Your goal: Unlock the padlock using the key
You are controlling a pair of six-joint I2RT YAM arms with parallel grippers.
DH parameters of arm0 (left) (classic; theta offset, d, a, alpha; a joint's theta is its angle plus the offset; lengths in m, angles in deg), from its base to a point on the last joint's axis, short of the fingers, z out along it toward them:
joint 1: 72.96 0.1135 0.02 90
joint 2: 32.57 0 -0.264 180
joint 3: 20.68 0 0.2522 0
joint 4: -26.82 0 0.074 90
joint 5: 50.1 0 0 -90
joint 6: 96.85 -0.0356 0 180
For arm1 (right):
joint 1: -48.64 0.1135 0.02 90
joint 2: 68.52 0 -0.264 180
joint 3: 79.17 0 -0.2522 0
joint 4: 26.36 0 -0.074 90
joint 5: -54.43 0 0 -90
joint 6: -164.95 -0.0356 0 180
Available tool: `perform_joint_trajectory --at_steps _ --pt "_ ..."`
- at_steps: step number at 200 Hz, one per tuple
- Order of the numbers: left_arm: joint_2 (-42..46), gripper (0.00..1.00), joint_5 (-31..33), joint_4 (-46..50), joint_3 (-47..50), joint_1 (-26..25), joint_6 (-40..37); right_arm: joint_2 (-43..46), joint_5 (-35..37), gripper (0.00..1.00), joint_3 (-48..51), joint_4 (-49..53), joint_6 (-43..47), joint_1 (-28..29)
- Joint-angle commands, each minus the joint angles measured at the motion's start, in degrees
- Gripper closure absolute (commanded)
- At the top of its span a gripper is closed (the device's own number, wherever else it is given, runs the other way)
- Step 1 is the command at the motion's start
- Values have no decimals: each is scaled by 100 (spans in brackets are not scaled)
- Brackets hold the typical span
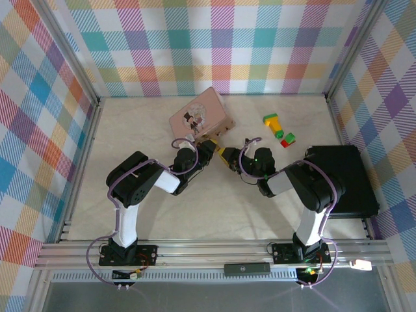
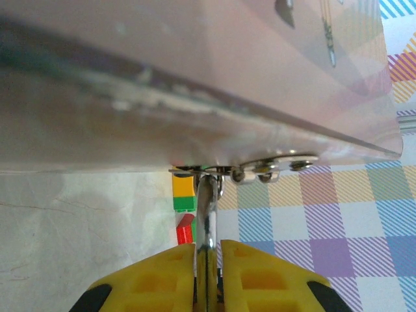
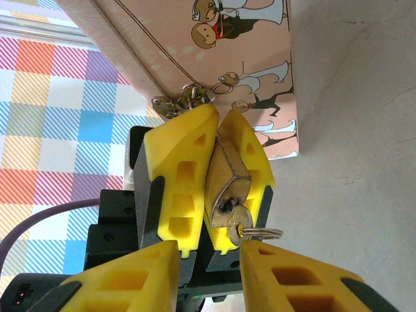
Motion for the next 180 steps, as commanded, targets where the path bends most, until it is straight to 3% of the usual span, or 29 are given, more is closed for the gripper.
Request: perform_joint_trajectory --at_steps 1,71,123,180 --pt "-126 100 -279 -97 168 -82 377 -184 192 69 -199 -236 -9 27" --pt "-133 100 -169 -154 186 -82 376 -92 332 62 56 32 295 27" --pt "-104 100 -160 -114 178 -82 353 -145 104 76 -120 -244 256 38" --pt "-173 100 -165 -76 121 -88 328 -166 16 77 -143 -490 -47 71"
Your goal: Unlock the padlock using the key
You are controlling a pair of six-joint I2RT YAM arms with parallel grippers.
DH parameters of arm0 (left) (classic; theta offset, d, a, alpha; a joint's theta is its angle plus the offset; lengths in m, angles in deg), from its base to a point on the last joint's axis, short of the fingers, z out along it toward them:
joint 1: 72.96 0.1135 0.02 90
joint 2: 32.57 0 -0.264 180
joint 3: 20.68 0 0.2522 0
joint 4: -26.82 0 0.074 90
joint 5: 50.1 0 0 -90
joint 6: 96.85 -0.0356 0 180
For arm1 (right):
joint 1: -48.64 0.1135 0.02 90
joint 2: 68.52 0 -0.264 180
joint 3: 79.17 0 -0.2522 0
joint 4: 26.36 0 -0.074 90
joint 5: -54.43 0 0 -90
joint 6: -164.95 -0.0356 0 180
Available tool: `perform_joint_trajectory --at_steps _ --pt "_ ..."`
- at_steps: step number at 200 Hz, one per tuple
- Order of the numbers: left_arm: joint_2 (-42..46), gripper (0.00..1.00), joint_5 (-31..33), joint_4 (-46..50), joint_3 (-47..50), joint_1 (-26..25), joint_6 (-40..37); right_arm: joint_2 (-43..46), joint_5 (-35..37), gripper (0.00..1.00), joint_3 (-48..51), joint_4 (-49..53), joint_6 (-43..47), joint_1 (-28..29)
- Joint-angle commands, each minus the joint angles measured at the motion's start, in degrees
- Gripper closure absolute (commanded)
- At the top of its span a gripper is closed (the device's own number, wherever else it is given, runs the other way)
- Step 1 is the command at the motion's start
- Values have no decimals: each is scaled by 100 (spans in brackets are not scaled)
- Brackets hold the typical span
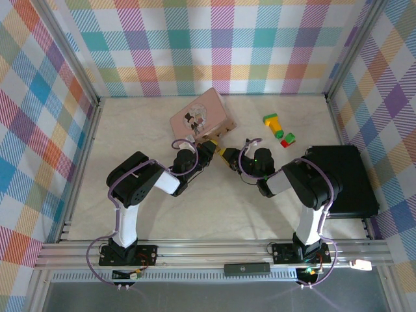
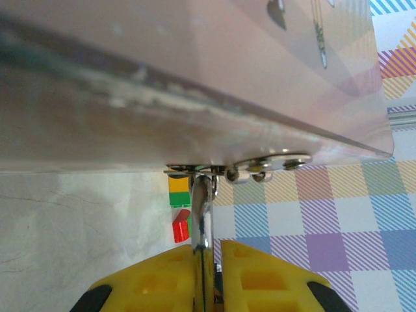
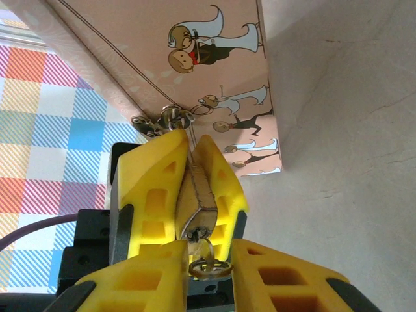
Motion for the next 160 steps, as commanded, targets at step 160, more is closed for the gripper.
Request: perform_joint_trajectory --at_steps 160 --pt "-562 100 -417 -545 -58 -159 -555 15 -129 100 -672 -1029 -4437 40"
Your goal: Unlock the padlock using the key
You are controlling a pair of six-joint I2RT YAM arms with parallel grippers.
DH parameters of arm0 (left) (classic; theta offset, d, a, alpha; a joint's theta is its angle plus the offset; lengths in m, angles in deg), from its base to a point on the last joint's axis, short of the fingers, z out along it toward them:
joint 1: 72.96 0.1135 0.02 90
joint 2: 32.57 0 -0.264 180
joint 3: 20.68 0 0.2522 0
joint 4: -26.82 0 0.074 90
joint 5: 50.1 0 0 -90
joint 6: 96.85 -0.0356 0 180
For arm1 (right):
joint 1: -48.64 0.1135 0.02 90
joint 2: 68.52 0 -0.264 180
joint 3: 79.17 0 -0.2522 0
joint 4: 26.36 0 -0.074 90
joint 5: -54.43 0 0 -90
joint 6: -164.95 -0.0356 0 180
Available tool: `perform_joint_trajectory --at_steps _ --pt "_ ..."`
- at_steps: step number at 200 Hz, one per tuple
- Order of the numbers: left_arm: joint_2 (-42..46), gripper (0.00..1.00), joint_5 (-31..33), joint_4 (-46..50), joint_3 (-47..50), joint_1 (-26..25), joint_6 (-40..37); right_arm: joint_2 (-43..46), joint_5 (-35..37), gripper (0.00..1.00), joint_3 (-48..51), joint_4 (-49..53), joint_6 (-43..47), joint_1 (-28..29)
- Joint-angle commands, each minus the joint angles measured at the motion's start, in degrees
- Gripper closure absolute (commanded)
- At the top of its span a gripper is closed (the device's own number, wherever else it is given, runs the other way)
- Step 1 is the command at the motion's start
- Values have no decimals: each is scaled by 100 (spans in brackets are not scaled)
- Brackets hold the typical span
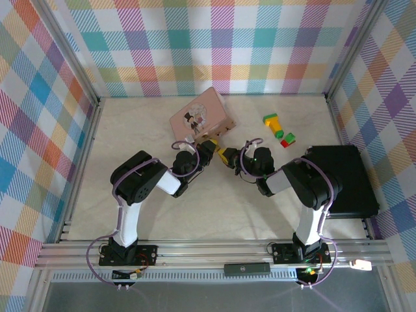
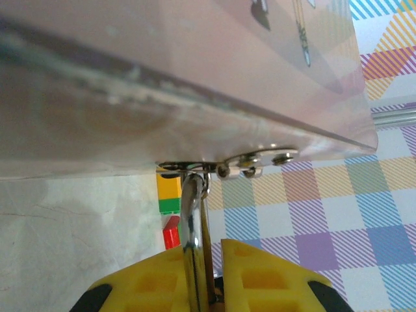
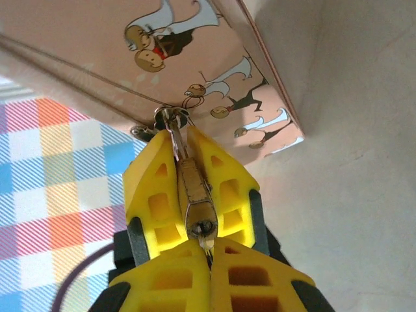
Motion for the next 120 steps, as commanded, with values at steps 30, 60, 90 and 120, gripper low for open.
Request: perform_joint_trajectory --at_steps 30,60,90,120 --pt "-475 100 -389 75 -278 -251 -628 282 520 100 -780 -1010 -3847 124" --pt "-710 100 -314 56 -456 -314 -640 460 1122 100 -863 -1005 -4229 144" --pt "-782 100 -253 56 -552 -323 -818 390 1559 100 -813 -1003 -4563 271" --pt "-863 100 -171 65 -650 -316 -950 326 1729 100 -1088 -1008 -4650 406"
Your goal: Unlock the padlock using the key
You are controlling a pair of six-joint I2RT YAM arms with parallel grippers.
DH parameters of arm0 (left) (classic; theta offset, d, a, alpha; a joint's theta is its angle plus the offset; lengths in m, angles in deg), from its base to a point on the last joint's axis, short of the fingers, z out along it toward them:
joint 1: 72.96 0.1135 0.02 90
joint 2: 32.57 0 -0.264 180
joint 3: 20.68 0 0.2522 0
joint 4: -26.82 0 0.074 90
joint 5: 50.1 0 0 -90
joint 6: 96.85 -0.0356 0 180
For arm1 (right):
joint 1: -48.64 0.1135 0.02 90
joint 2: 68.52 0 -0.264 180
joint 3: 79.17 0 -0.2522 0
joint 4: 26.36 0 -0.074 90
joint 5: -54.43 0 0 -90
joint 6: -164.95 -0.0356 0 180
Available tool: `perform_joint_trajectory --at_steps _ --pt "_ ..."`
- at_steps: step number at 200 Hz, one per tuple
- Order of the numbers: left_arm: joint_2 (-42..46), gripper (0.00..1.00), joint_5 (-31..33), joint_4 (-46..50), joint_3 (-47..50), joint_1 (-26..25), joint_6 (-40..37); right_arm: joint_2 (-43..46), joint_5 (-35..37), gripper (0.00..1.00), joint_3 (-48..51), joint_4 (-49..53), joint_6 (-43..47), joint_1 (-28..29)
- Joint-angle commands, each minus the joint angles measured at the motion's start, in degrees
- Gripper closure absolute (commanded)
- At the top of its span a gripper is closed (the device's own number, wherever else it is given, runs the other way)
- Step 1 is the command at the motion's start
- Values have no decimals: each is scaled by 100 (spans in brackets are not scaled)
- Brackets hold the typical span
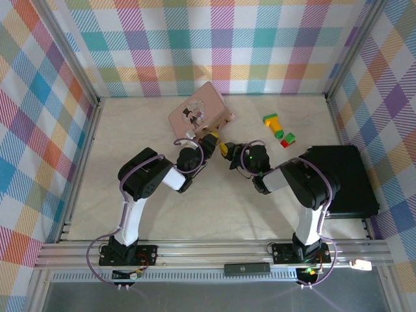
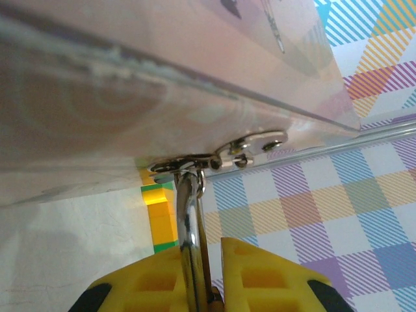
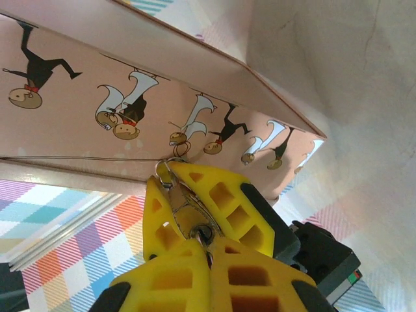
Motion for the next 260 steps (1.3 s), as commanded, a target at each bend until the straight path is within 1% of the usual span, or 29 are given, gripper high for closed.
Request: perform_joint_trajectory --at_steps 1,12,23,53,69,80,99,122,141,160,164,171,177,182,193,205,215,239,260 --pt "-310 100 -634 331 16 -333 -528 345 316 100 -773 -1284 -2216 189" --pt "-361 100 -613 331 -40 -329 -531 291 255 100 -845 -1280 -2104 239" --pt "-368 100 -630 336 -100 -328 -446 179 -13 100 -883 -1261 -1838 208" --pt "-140 100 -367 393 74 -328 -79 -320 -1187 100 -821 -1276 -598 -61" --pt "2 100 -265 418 237 -319 73 -446 -1672 100 -776 -1154 133 -184" --pt "53 100 -264 419 301 -314 154 -472 -1840 100 -761 -1027 648 -224" --pt "96 100 -261 419 342 -321 259 -421 -2205 100 -852 -648 1425 -241" --pt "175 100 -161 469 397 -328 319 -115 -2473 100 -983 431 2449 -200" --pt "198 100 -125 516 399 -328 377 225 -2438 100 -985 1285 3257 -200" --pt "148 100 -126 521 370 -325 462 435 -2383 100 -981 1832 3737 -201" --pt "136 100 -129 525 357 -328 485 455 -2384 98 -975 1898 3789 -200" --pt "119 100 -119 525 352 -326 505 491 -2376 91 -954 1923 3852 -200" --pt "114 100 -116 537 347 -320 512 518 -2352 82 -905 1919 3892 -200" --pt "104 100 -112 569 345 -323 514 571 -2300 76 -860 1931 3936 -208" --pt "130 100 -91 693 369 -318 464 721 -2206 70 -738 2088 4142 -222" --pt "221 100 -85 955 385 -307 345 953 -2094 66 -625 2517 4528 -251" --pt "324 100 -79 1250 412 -310 214 1227 -1973 64 -579 3075 5017 -270" --pt "630 100 -68 2137 447 -301 -124 2014 -1450 60 -698 5084 6524 -275" --pt "790 100 -120 2925 388 -304 -356 2630 -829 57 -777 6254 7654 -270"
